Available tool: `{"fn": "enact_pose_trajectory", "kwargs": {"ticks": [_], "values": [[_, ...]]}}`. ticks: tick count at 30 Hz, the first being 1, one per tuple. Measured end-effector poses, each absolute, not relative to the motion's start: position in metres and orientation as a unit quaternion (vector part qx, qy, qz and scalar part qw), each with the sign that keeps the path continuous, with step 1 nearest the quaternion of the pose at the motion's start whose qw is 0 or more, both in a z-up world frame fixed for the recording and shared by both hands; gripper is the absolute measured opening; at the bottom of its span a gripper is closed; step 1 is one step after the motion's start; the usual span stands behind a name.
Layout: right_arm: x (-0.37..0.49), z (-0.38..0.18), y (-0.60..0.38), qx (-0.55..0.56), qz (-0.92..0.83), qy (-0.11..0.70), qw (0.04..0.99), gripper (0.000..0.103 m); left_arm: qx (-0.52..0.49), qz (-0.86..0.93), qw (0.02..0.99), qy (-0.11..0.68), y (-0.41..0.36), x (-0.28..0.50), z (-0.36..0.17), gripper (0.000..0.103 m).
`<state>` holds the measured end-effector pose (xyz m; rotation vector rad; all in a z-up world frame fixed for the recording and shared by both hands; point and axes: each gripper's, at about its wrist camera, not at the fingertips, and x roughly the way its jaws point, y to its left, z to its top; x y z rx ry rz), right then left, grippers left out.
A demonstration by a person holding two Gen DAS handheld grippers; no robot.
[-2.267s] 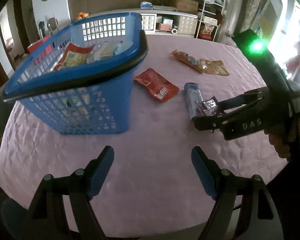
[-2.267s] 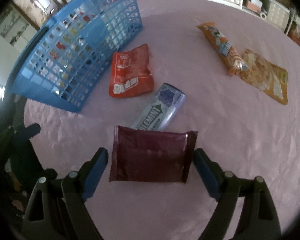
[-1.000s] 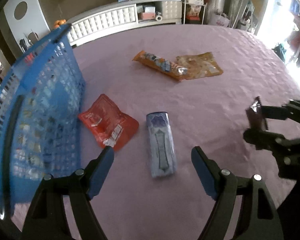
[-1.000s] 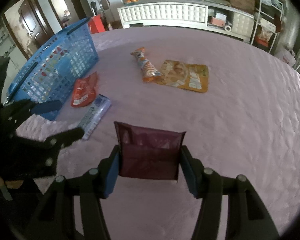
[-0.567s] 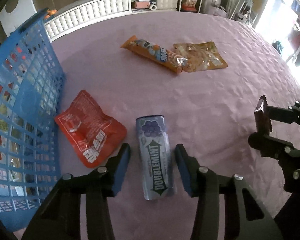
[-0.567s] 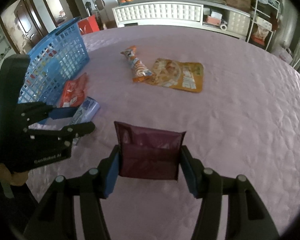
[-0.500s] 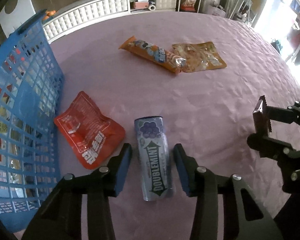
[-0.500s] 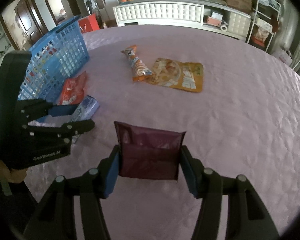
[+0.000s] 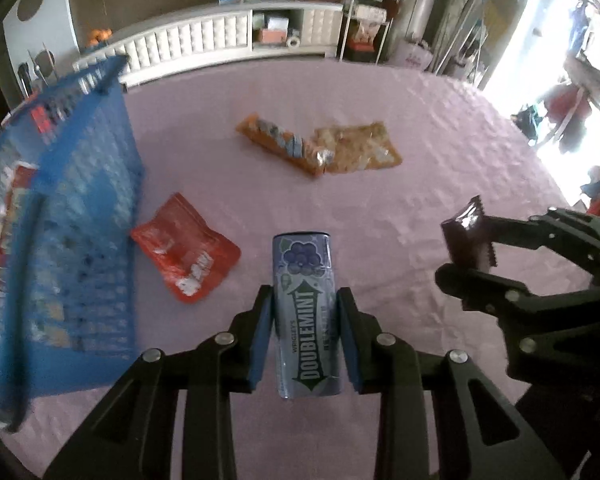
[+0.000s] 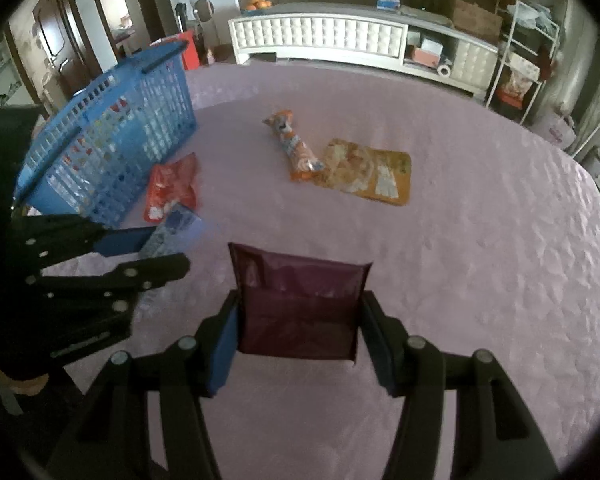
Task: Organize snacks
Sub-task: 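Grasp the Doublemint gum tin with the left tool while the right tool holds the maroon packet, then carry the gum tin and maroon packet over the blue basket with both tools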
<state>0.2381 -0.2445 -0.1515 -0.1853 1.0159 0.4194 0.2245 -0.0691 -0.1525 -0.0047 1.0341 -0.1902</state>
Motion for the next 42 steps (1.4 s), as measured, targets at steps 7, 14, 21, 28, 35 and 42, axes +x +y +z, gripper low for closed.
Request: {"fn": "enact_pose_trajectory", "kwargs": {"ticks": [7,14,21,28,35,42], "values": [[0.219,-0.116,-0.22,-0.102,0.211,0.457,0.858,0.062,0.003,-0.078,0.887,0.455,-0.047,0.204,-0.111,0.029],[0.205,-0.083,-0.185,-0.125,0.237,0.427,0.864,0.062,-0.012,-0.067,0.902,0.425,-0.01,0.184,-0.076,0.029],[0.2,-0.063,-0.154,-0.137,0.26,0.41,0.864,0.062,-0.014,-0.046,0.909,0.413,0.031,0.168,-0.055,0.029],[0.207,-0.049,-0.118,-0.152,0.284,0.401,0.858,0.062,-0.02,-0.031,0.916,0.399,0.072,0.16,-0.033,0.029],[0.221,-0.04,-0.082,-0.182,0.304,0.389,0.85,0.062,-0.016,-0.021,0.915,0.403,0.1,0.169,-0.03,0.029],[0.237,-0.045,-0.046,-0.22,0.314,0.389,0.837,0.062,-0.016,-0.016,0.911,0.411,0.125,0.19,-0.035,0.029]]}}
